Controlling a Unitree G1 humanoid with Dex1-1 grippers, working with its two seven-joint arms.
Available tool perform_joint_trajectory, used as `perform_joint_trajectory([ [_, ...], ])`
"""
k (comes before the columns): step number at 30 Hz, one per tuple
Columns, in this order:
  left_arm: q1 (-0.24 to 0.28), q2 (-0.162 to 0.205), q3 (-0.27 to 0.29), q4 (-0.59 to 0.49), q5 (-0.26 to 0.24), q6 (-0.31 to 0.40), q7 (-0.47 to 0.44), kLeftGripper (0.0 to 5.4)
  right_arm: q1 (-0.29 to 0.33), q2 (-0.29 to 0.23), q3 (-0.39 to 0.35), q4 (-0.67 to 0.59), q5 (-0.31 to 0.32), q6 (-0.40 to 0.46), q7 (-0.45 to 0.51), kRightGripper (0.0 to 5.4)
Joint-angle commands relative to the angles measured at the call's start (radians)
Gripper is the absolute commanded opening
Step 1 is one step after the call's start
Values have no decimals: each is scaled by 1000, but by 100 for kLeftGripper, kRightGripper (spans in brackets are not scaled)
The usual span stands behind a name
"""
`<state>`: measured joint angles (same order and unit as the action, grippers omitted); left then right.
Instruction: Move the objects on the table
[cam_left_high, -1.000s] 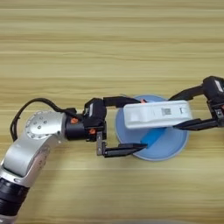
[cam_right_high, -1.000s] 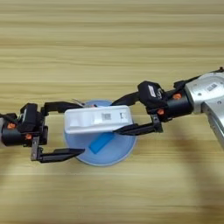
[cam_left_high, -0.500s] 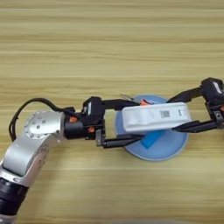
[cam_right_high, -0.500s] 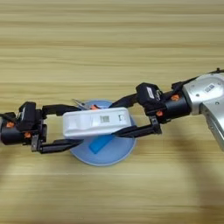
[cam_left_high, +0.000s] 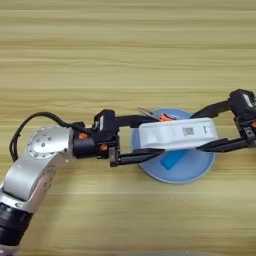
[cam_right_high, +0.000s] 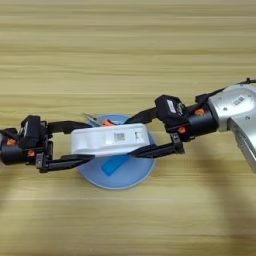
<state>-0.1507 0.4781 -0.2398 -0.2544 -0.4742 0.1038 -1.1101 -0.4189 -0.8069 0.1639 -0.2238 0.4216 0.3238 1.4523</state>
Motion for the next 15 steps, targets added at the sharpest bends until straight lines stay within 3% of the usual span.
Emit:
perform_joint_trajectory([
  [1, -8, -10, -21, -4, 12, -6, -13, 285, -44, 3, -19, -7, 18, 17, -20, 291],
  [15, -16, -15, -21, 9, 20, -12, -10, 285, -42, 16, -25, -16, 31, 35, -29, 291],
])
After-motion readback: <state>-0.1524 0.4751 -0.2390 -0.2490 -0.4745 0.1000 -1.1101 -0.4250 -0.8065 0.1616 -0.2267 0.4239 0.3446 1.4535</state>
